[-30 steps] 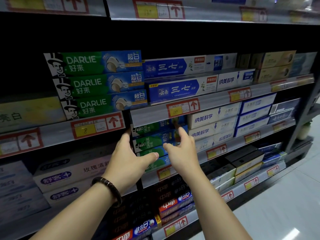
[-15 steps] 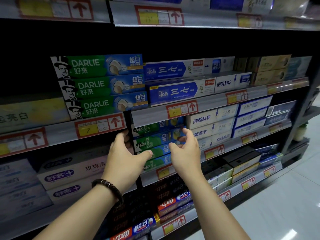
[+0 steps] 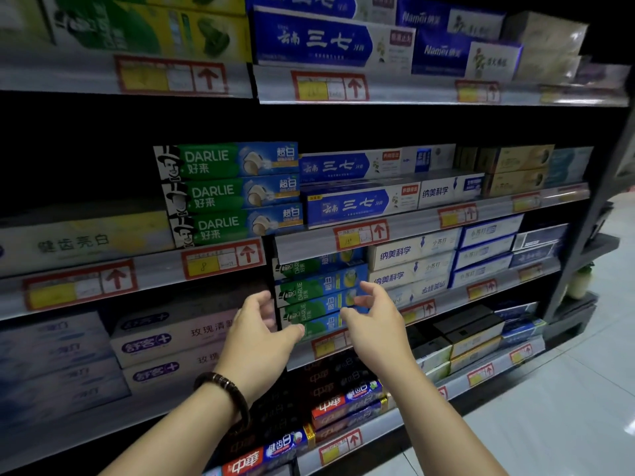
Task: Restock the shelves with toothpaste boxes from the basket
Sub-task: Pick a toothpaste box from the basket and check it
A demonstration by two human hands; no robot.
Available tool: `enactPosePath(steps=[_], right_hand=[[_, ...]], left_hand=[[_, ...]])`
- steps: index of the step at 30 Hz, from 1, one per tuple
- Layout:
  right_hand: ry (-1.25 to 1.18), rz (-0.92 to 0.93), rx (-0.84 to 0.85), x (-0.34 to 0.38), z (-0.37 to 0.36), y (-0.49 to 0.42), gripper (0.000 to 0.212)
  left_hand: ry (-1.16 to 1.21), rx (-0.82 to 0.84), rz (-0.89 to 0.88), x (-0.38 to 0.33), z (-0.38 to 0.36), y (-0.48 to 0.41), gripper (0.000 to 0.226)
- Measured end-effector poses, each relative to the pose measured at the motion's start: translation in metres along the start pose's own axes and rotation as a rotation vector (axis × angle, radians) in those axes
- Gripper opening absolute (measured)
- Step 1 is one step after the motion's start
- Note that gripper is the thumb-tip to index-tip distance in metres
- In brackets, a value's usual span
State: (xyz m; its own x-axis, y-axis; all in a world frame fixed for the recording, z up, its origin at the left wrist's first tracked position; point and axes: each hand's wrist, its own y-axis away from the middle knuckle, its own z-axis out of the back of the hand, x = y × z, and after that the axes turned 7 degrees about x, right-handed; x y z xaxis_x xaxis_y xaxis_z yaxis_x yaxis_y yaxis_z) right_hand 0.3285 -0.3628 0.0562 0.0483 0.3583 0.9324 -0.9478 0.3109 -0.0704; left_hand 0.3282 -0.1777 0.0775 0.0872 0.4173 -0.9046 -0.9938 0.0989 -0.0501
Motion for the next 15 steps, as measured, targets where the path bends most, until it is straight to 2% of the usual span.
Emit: enactPosePath(steps=[15], right_hand=[[0.057, 0.011, 0.055, 0.028, 0.022, 0.053, 0.042]], left_hand=[[-0.074, 0.131, 0.001, -0.003, 0.02, 0.046, 0.062]])
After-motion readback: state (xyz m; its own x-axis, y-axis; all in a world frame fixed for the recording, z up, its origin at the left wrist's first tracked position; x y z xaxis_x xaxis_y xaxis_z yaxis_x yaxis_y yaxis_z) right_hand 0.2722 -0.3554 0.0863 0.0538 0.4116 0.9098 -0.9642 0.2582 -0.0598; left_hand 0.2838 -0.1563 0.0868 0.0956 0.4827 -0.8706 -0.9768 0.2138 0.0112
